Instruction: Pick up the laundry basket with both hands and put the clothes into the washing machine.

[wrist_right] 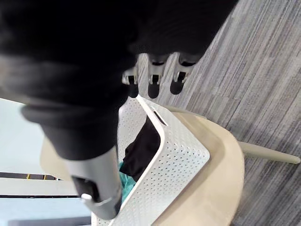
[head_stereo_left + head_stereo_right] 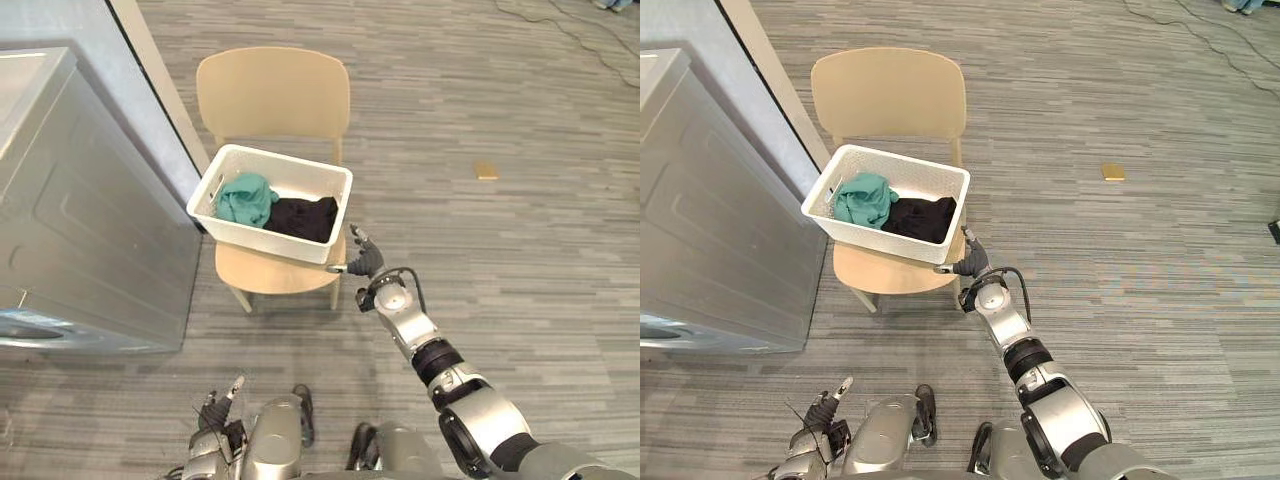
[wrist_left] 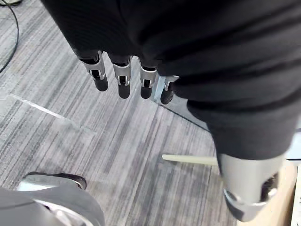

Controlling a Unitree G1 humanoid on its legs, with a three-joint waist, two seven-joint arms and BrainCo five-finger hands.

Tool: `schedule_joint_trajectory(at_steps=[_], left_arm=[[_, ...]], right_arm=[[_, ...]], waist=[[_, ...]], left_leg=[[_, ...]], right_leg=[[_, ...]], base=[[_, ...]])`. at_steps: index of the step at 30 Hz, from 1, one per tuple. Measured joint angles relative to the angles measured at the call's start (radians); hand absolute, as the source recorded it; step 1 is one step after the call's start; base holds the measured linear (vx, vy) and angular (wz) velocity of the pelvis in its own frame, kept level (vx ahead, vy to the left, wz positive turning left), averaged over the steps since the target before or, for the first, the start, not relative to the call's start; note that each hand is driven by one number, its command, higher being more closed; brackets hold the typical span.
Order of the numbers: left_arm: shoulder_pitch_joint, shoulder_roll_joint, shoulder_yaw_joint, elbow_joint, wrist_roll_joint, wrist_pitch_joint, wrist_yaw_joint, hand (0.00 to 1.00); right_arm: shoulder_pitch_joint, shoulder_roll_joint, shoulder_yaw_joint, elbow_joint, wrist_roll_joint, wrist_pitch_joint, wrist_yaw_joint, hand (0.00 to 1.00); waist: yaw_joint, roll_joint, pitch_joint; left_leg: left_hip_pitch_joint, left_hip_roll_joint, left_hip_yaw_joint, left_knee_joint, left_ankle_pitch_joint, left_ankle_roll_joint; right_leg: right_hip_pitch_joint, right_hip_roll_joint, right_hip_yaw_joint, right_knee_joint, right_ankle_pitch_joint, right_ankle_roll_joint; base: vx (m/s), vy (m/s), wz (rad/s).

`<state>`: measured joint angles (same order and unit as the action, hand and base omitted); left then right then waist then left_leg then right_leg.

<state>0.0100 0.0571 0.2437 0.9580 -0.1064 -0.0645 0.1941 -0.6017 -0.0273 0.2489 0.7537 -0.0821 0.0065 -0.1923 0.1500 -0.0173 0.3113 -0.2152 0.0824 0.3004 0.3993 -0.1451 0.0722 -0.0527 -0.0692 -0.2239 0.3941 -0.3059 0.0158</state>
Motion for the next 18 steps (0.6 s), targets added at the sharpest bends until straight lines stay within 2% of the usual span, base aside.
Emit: schedule_joint_trajectory(at_steps=[2,3,6,7,8,10,13,14,16,17,18], left_arm=[[0.019,-0.007,0.002,-0.008,-0.002,0.0,0.0,0.0],[0.033,-0.01,0.003,-0.009,-0.01,0.0,-0.001,0.0],[0.049,-0.021,0.008,-0.009,-0.019,0.0,-0.002,0.0],[0.06,-0.026,0.019,-0.008,-0.019,-0.001,-0.002,0.0],[0.063,-0.03,0.034,-0.004,-0.019,0.001,-0.002,0.0],[0.064,-0.03,0.043,-0.004,-0.018,0.002,-0.002,0.0],[0.079,-0.033,0.058,-0.003,-0.018,0.002,0.002,0.0],[0.082,-0.037,0.074,0.0,-0.019,0.004,0.003,0.0],[0.083,-0.037,0.077,0.006,-0.019,0.01,0.005,0.0],[0.084,-0.037,0.077,0.008,-0.018,0.011,0.007,0.0],[0.083,-0.037,0.078,0.017,-0.018,0.012,0.009,0.0]], right_arm=[[-0.001,-0.003,-0.003,0.017,0.013,0.0,-0.002,0.0],[-0.015,-0.004,-0.005,0.018,0.024,-0.001,-0.005,0.0],[-0.025,-0.004,-0.003,0.021,0.034,-0.003,-0.005,0.0],[-0.024,-0.001,-0.003,0.02,0.036,-0.003,-0.004,0.0],[-0.023,-0.004,-0.004,0.018,0.042,-0.004,-0.004,0.0],[-0.023,-0.015,-0.006,0.016,0.042,-0.006,-0.006,0.0],[-0.018,-0.02,-0.006,0.014,0.042,-0.007,-0.011,0.0],[-0.015,-0.02,-0.007,0.0,0.042,-0.007,-0.01,0.0],[0.006,-0.022,-0.025,-0.043,0.043,-0.008,-0.01,0.0],[0.021,-0.023,-0.045,-0.077,0.043,-0.01,-0.01,0.0],[0.021,-0.026,-0.066,-0.087,0.044,-0.013,-0.013,0.0]], waist=[[0.008,0.011,-0.013],[0.013,0.027,-0.015],[0.026,0.041,-0.017],[0.025,0.046,-0.02],[0.015,0.049,-0.024],[0.004,0.05,-0.026],[-0.017,0.051,-0.029],[-0.027,0.051,-0.029],[-0.028,0.053,-0.031],[-0.027,0.053,-0.031],[-0.027,0.054,-0.032]], left_leg=[[0.004,0.007,-0.011,-0.054,0.052,-0.013],[0.004,0.017,-0.026,-0.091,0.089,-0.027],[0.011,0.026,-0.032,-0.119,0.123,-0.053],[0.006,0.029,-0.044,-0.121,0.137,-0.071],[-0.009,0.035,-0.046,-0.11,0.135,-0.072],[-0.038,0.063,-0.041,-0.023,0.111,-0.042],[-0.023,0.118,-0.056,0.03,0.088,-0.057],[-0.011,0.134,-0.061,-0.002,0.089,-0.06],[0.006,0.15,-0.065,-0.065,0.091,-0.065],[0.014,0.156,-0.061,-0.114,0.091,-0.09],[0.026,0.151,-0.046,-0.153,0.079,-0.141]], right_leg=[[0.017,0.028,-0.009,-0.086,0.057,-0.014],[0.028,0.052,-0.018,-0.143,0.101,-0.029],[0.03,0.068,-0.017,-0.16,0.13,-0.047],[0.029,0.069,-0.032,-0.159,0.138,-0.058],[0.028,0.062,-0.065,-0.169,0.145,-0.069],[0.021,0.047,-0.105,-0.171,0.151,-0.079],[0.016,0.01,-0.158,-0.191,0.168,-0.059],[0.014,-0.003,-0.182,-0.206,0.179,-0.044],[0.014,-0.018,-0.214,-0.215,0.189,-0.028],[0.014,-0.031,-0.242,-0.215,0.196,-0.013],[0.014,-0.042,-0.261,-0.209,0.202,0.008]], base=[[-0.11,-0.084,0.1],[-0.11,-0.089,0.05],[-0.13,-0.091,-0.04],[-0.15,-0.079,0.26],[-0.15,-0.062,0.39],[-0.14,-0.009,0.62],[-0.1,0.084,0.72],[-0.03,0.15,0.74],[-0.01,0.209,0.66],[0.04,0.348,0.7],[0.06,0.376,0.62]])
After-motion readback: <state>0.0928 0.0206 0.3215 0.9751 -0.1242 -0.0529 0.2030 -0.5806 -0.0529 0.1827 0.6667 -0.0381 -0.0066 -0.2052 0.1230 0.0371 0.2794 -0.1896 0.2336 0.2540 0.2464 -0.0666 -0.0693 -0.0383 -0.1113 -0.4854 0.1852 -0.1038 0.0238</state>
